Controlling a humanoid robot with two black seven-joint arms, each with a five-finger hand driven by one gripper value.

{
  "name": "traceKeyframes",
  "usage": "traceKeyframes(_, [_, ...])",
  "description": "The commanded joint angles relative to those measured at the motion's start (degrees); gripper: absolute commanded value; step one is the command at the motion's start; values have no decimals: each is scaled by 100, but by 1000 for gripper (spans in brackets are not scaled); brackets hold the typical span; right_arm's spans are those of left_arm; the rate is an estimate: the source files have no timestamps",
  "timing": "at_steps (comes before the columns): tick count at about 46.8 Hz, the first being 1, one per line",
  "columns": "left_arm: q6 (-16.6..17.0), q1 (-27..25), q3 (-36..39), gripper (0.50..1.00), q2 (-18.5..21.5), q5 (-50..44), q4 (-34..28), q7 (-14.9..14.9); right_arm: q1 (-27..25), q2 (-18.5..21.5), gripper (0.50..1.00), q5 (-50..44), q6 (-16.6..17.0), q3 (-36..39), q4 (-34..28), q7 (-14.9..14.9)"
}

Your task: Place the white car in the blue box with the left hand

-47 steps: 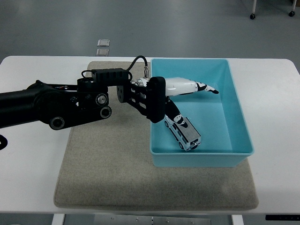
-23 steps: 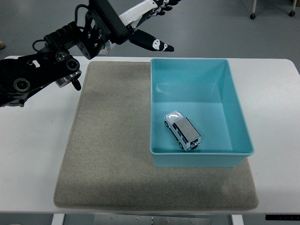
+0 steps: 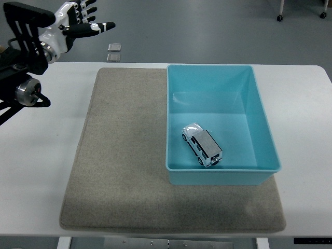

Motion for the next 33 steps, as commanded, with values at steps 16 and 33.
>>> traceKeyframes(16, [-492, 1228, -938, 983, 154, -71, 44, -352, -3, 0, 936, 0, 0, 0, -9, 0])
traceKeyframes(33, [-729, 1237, -1088, 996, 198, -326, 18, -343, -3, 0, 936, 0, 0, 0, -9, 0])
